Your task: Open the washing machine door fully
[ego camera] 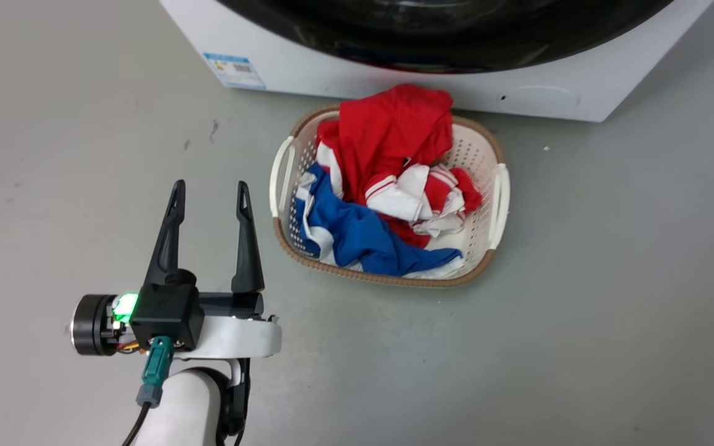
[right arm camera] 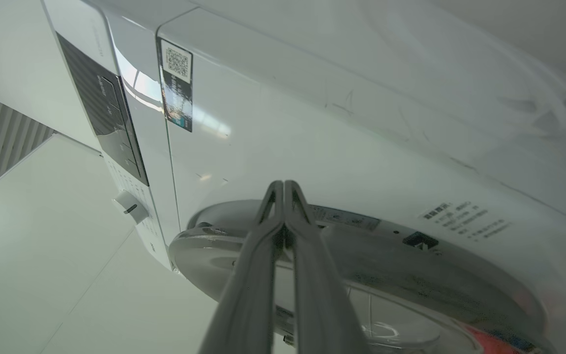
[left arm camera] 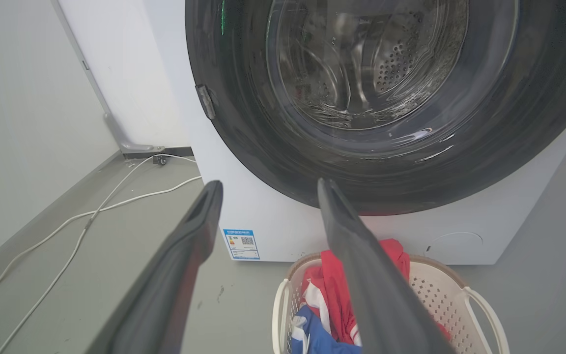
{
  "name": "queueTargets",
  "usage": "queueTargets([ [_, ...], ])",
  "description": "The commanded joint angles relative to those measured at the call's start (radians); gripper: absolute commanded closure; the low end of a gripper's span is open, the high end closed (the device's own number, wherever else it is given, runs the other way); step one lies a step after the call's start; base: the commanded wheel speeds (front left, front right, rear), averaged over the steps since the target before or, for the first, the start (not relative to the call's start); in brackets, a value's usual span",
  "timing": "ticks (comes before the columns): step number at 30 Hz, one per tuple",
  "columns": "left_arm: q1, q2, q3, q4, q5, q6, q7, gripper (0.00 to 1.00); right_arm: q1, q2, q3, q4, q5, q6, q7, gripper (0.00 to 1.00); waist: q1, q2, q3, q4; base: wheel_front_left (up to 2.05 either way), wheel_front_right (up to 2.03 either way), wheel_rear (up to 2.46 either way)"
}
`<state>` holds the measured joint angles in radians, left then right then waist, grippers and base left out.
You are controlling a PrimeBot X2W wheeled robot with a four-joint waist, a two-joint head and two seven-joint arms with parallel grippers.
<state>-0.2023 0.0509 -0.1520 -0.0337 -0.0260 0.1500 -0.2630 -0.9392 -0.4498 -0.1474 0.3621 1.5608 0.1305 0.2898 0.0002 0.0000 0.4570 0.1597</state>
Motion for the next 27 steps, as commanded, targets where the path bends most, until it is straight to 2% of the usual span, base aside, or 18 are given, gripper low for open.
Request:
queueTargets([
  [1, -0.016, 0.000, -0.003, -0.005, -0.004, 0.002, -0.003, 0.00, -0.021, -0.012, 0.002, 0.006, -0.007, 0.000, 0.004, 1.00, -0.0002, 0.0000, 0.026, 0.023, 0.00, 0.00, 0.00],
  [9, -0.043, 0.000, -0.034, -0.015, -0.022, 0.022, -0.003, 0.00, -0.178, -0.063, 0.102, 0.127, -0.085, 0.000, 0.101, 1.00, -0.0002, 0.0000, 0.093, 0.063, 0.00, 0.00, 0.00],
  [15, -0.057, 0.000, -0.046, -0.021, -0.029, 0.035, -0.003, 0.00, -0.228, -0.062, 0.157, 0.156, -0.126, 0.000, 0.162, 1.00, -0.0002, 0.0000, 0.120, 0.069, 0.00, 0.00, 0.00],
  [22, -0.063, 0.000, -0.045, -0.014, -0.026, 0.038, -0.003, 0.00, -0.185, -0.035, 0.197, 0.140, -0.141, 0.000, 0.209, 1.00, -0.0002, 0.0000, 0.116, 0.054, 0.00, 0.00, 0.00],
  [27, -0.046, 0.000, -0.033, -0.013, -0.016, 0.033, -0.003, 0.00, -0.107, -0.019, 0.219, 0.075, -0.134, 0.002, 0.240, 1.00, -0.0002, 0.0000, 0.091, 0.038, 0.00, 0.00, 0.00],
])
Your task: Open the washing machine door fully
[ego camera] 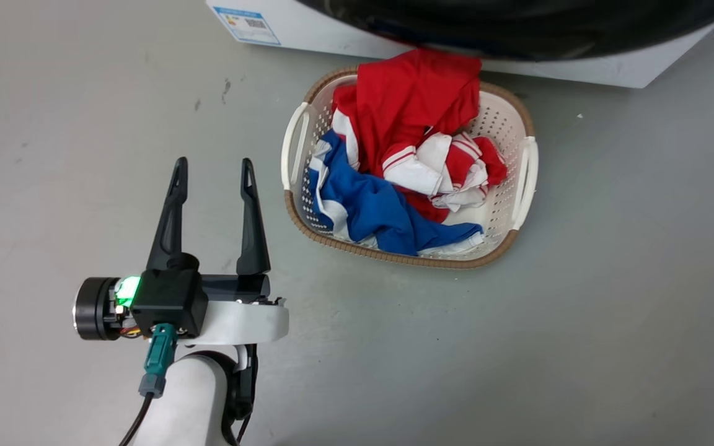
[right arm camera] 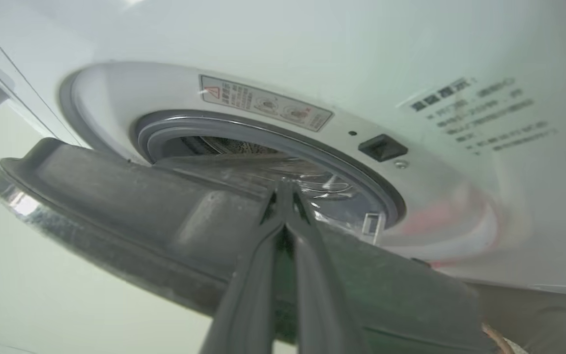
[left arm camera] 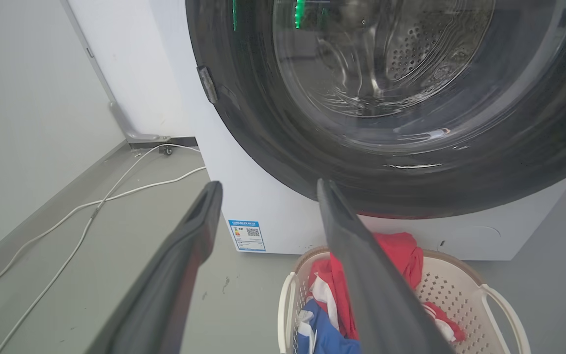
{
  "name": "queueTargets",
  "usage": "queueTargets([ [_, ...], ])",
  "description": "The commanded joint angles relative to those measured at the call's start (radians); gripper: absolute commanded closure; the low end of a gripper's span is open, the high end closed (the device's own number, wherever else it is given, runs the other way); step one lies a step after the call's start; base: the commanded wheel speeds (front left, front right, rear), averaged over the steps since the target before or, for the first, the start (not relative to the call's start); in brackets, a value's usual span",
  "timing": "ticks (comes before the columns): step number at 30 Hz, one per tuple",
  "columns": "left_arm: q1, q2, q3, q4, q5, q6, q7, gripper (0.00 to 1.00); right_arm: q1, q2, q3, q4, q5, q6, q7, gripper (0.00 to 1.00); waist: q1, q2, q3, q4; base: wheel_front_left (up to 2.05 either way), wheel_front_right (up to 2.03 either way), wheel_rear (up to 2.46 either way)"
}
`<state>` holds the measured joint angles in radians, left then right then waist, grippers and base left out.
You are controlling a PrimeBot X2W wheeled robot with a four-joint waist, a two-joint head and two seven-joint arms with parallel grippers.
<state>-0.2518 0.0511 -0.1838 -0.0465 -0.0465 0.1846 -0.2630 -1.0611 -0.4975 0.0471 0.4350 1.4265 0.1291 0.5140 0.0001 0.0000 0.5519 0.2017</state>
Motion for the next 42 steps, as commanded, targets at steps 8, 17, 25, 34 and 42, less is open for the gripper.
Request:
queueTargets([
  [8, 0.024, 0.000, 0.021, -0.007, 0.019, -0.011, -0.003, 0.00, 0.157, 0.052, 0.039, -0.140, 0.030, 0.003, 0.035, 1.00, -0.0001, 0.0000, -0.037, -0.039, 0.00, 0.00, 0.00],
  [17, 0.045, 0.002, 0.039, -0.003, 0.029, -0.021, -0.003, 0.00, 0.356, 0.107, 0.095, -0.313, 0.066, 0.003, 0.042, 1.00, -0.0001, 0.0000, -0.084, -0.072, 0.00, 0.00, 0.00],
  [25, 0.073, 0.011, 0.048, -0.001, 0.037, -0.030, -0.003, 0.00, 0.498, 0.135, 0.176, -0.423, 0.067, 0.003, 0.051, 1.00, -0.0001, 0.0000, -0.128, -0.087, 0.00, 0.00, 0.00],
  [34, 0.101, 0.014, 0.055, 0.008, 0.039, -0.033, -0.003, 0.00, 0.643, 0.192, 0.280, -0.526, 0.080, 0.003, 0.038, 1.00, -0.0001, 0.0000, -0.176, -0.086, 0.00, 0.00, 0.00],
  [42, 0.119, 0.014, 0.052, 0.016, 0.043, -0.035, -0.003, 0.00, 0.735, 0.240, 0.398, -0.567, 0.084, 0.003, 0.037, 1.00, -0.0001, 0.0000, -0.216, -0.078, 0.00, 0.00, 0.00],
])
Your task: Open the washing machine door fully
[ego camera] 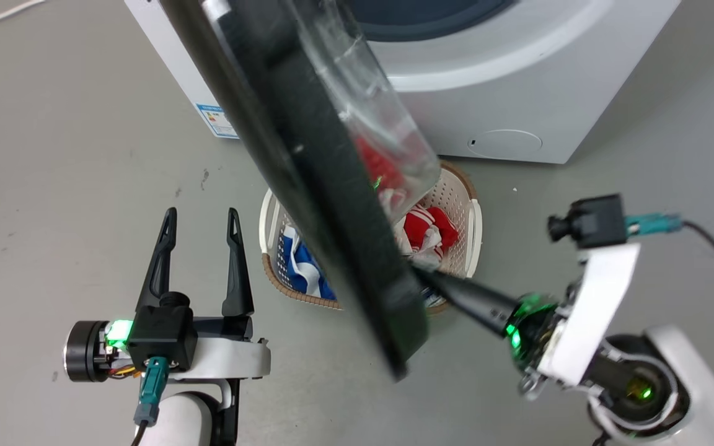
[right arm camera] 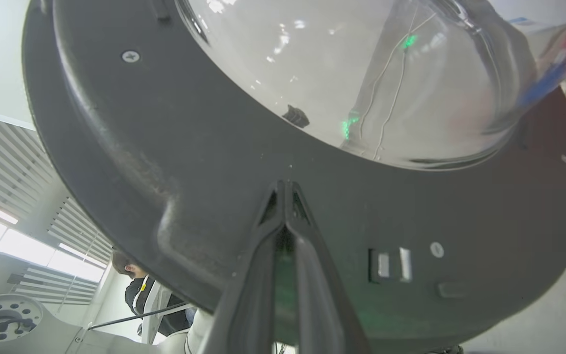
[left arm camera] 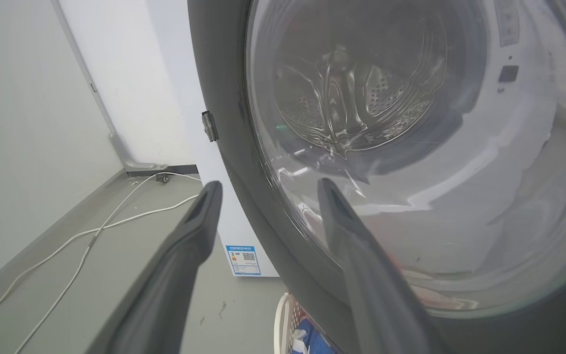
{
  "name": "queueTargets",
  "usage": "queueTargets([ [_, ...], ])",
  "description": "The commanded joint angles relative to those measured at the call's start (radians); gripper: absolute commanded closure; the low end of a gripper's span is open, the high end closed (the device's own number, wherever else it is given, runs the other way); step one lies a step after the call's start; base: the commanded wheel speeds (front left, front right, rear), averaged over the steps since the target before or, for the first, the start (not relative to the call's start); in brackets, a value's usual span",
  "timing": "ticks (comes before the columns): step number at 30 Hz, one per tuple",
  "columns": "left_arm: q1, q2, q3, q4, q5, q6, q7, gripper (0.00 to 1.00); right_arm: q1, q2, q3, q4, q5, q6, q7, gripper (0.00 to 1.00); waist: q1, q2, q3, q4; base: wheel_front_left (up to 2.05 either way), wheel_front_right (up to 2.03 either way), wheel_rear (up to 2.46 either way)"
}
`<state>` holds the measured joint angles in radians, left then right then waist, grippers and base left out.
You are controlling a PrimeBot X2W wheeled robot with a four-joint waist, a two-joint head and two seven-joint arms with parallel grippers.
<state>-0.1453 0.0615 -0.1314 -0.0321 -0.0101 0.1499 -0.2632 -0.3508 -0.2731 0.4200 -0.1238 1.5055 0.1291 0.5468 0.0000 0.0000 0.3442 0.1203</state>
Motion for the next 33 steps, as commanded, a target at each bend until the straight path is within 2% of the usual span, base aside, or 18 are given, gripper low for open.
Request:
queueTargets([
  [1, 0.012, 0.004, 0.000, 0.001, 0.006, -0.001, -0.002, 0.00, 0.024, 0.016, 0.025, -0.008, 0.005, 0.003, 0.004, 1.00, 0.0000, 0.0000, -0.009, 0.004, 0.00, 0.00, 0.00],
  [14, 0.032, 0.002, 0.003, 0.012, 0.001, -0.004, -0.002, 0.00, 0.104, 0.059, 0.137, 0.012, 0.013, 0.003, -0.025, 1.00, 0.0000, 0.0000, -0.045, 0.027, 0.00, 0.00, 0.00],
  [23, 0.069, 0.009, 0.014, 0.025, 0.002, -0.004, -0.002, 0.00, 0.140, 0.060, 0.106, 0.020, -0.003, 0.003, -0.128, 1.00, 0.0000, 0.0000, -0.116, 0.008, 0.00, 0.00, 0.00],
  [24, 0.075, 0.010, 0.015, 0.026, 0.001, -0.004, -0.003, 0.00, 0.145, 0.060, 0.098, 0.017, -0.006, 0.003, -0.148, 0.86, 0.0000, 0.0000, -0.124, 0.005, 0.00, 0.00, 0.00],
  [25, 0.081, 0.011, 0.017, 0.027, 0.001, -0.004, -0.002, 0.00, 0.149, 0.060, 0.086, 0.013, -0.013, 0.003, -0.172, 0.54, 0.0000, 0.0000, -0.135, 0.002, 0.00, 0.00, 0.00],
  [26, 0.087, 0.013, 0.019, 0.028, 0.000, -0.005, -0.002, 0.00, 0.153, 0.059, 0.070, 0.011, -0.025, 0.003, -0.204, 0.00, 0.0000, 0.0000, -0.144, -0.001, 0.00, 0.00, 0.00],
  [33, 0.133, 0.024, 0.034, 0.027, 0.001, -0.004, -0.002, 0.00, 0.176, 0.033, -0.010, 0.012, -0.175, 0.003, -0.474, 0.00, 0.0000, 0.0000, -0.213, -0.026, 0.00, 0.00, 0.00],
])
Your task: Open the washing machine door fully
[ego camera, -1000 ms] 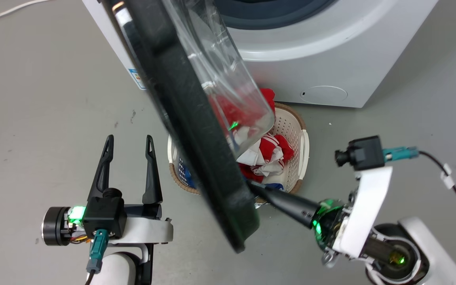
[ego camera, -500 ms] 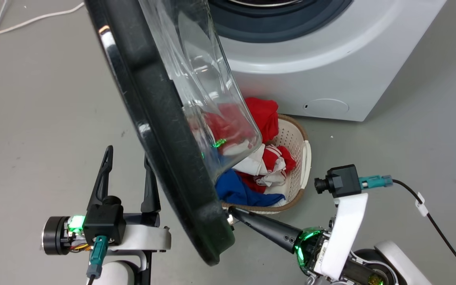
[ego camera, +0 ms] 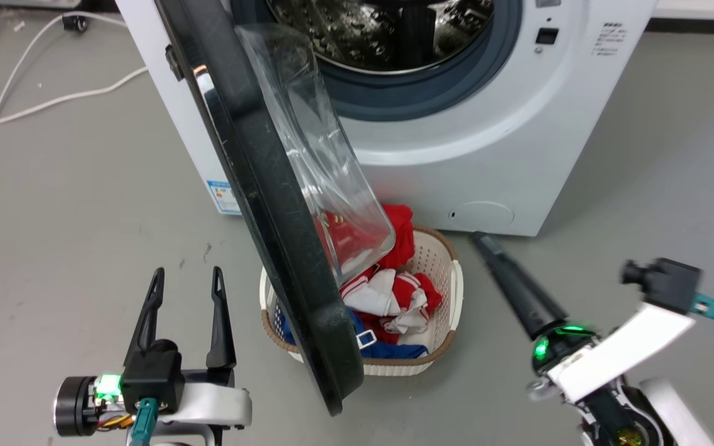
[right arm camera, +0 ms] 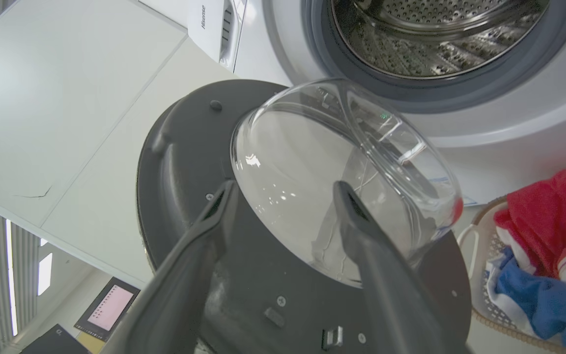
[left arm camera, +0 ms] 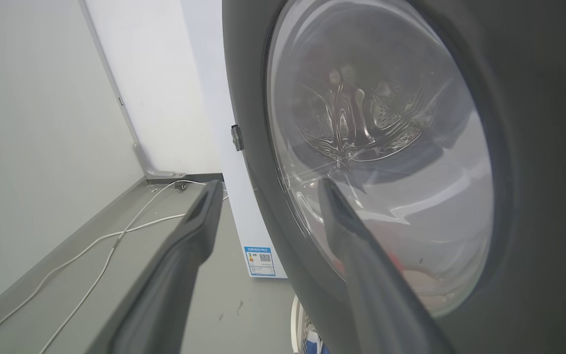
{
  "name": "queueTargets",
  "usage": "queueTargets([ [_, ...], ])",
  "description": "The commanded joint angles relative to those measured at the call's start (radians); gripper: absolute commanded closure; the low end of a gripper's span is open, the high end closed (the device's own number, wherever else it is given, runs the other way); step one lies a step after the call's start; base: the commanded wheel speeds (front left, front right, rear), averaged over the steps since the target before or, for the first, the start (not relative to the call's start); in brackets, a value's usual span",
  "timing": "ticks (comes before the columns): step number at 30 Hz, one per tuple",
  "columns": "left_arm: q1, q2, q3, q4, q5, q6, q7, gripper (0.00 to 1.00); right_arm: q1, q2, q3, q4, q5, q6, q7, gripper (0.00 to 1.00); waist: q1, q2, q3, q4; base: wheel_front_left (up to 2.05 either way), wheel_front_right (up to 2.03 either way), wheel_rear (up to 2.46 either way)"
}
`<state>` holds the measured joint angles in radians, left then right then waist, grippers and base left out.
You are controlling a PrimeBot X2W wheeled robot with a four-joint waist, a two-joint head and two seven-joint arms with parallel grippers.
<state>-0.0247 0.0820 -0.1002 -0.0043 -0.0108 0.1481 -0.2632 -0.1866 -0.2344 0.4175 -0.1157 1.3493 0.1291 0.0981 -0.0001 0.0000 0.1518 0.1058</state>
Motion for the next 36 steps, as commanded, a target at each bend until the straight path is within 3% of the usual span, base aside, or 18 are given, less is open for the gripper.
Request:
queueTargets([
  [1, 0.019, 0.005, 0.004, -0.001, 0.002, -0.002, -0.002, 0.00, 0.014, -0.015, -0.018, 0.012, -0.060, 0.003, -0.076, 0.00, 0.0001, 0.0000, -0.029, -0.014, 0.00, 0.00, 0.00],
  [7, 0.055, 0.012, 0.014, -0.001, 0.001, 0.001, -0.002, 0.00, 0.022, -0.038, -0.102, 0.123, -0.337, 0.003, -0.340, 0.00, 0.0001, 0.0000, -0.071, -0.032, 0.00, 0.00, 0.00],
  [10, 0.069, 0.013, 0.018, -0.001, 0.000, 0.001, -0.002, 0.00, 0.030, 0.001, -0.197, 0.159, -0.517, 0.003, -0.362, 0.00, 0.0001, 0.0000, -0.082, -0.039, 0.00, 0.00, 0.00],
  [14, 0.079, 0.015, 0.022, -0.003, 0.001, -0.001, -0.002, 0.00, 0.060, 0.074, -0.329, 0.075, -0.824, 0.003, -0.362, 0.00, 0.0001, 0.0000, -0.087, -0.043, 0.00, 0.00, 0.00],
  [17, 0.081, 0.014, 0.023, -0.004, 0.001, -0.001, -0.002, 0.00, 0.090, 0.113, -0.374, 0.020, -1.028, 0.002, -0.363, 0.00, 0.0001, 0.0000, -0.091, -0.045, 0.00, 0.00, 0.00],
  [21, 0.086, 0.013, 0.024, -0.003, 0.000, -0.002, -0.002, 0.00, 0.138, 0.146, -0.408, 0.002, -1.200, 0.002, -0.363, 0.00, 0.0001, 0.0000, -0.098, -0.046, 0.00, 0.00, 0.00],
  [25, 0.092, 0.011, 0.023, 0.001, 0.000, -0.004, -0.003, 0.00, 0.187, 0.173, -0.445, 0.029, -1.248, 0.002, -0.363, 0.00, 0.0001, 0.0000, -0.107, -0.043, 0.00, 0.00, 0.00],
  [36, 0.108, 0.006, 0.020, 0.005, 0.000, -0.004, -0.002, 0.00, 0.315, 0.185, -0.491, 0.063, -1.188, 0.002, -0.363, 0.00, 0.0001, 0.0000, -0.126, -0.036, 0.00, 0.00, 0.00],
])
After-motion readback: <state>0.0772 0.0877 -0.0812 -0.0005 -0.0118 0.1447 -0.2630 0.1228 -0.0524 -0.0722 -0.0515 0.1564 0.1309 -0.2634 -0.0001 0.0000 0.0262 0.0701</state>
